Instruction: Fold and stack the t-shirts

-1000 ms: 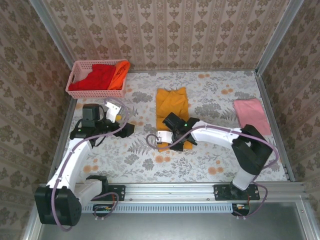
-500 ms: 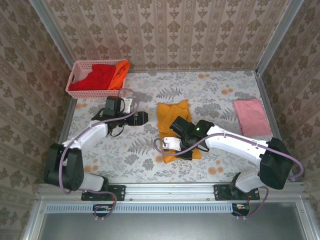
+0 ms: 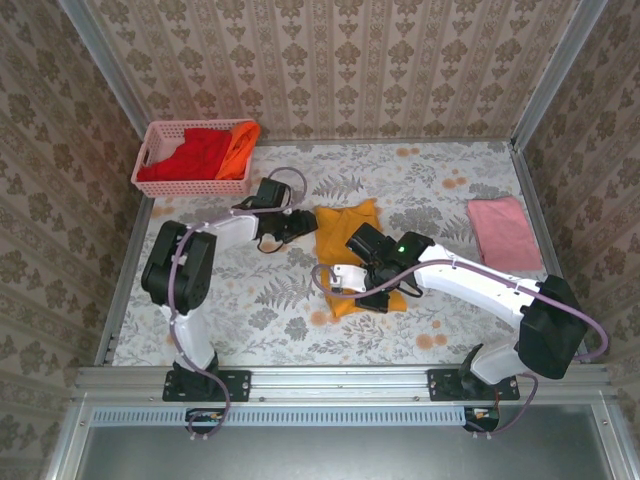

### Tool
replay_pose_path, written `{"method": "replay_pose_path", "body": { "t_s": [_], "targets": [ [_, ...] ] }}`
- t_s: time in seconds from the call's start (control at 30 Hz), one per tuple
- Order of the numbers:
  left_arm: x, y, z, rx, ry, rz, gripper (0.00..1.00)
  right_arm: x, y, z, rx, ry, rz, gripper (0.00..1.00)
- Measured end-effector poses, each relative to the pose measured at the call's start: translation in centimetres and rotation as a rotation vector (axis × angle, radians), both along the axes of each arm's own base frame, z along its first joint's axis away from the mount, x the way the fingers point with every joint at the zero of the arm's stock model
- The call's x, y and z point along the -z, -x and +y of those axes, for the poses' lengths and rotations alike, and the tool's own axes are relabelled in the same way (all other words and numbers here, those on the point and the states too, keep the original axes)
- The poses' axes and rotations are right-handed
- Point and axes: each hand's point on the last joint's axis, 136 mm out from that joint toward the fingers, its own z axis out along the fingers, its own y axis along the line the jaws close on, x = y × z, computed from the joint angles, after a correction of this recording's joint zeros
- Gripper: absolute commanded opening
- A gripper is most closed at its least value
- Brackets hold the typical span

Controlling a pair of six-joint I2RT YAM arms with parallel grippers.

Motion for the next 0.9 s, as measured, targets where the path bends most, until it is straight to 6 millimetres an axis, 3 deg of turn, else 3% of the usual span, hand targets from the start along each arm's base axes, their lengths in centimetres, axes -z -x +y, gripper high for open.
{"method": "replay_pose_path", "body": {
  "t_s": [0.2,0.47,0.63,0.77,0.9],
  "targets": [
    [1.9,0.0,-0.5,-0.016,0.013,0.080,0.29,0.0,-0.2,-0.1,0.006,0.000,-0.001,0.00],
    [2.0,0.1,-2.6,0.022,0.043,0.103,0.18,0.0,-0.6,-0.3,0.019,-0.003,-0.004,0.00],
    [2.4,0.5,-2.9,0.030,0.045,0.134,0.01,-0.2,-1.1,-0.4,0.017,-0.005,-0.012,0.00],
    [2.7,0.6,-2.7,0.021,0.045,0.155,0.00,-0.7,-2.3,-0.1,0.023,-0.011,-0.026,0.00],
    [2.7,0.6,-2.4,0.018,0.044,0.168,0.00,-1.7,-4.8,0.1,0.037,-0.022,-0.053,0.00]
  ]
}}
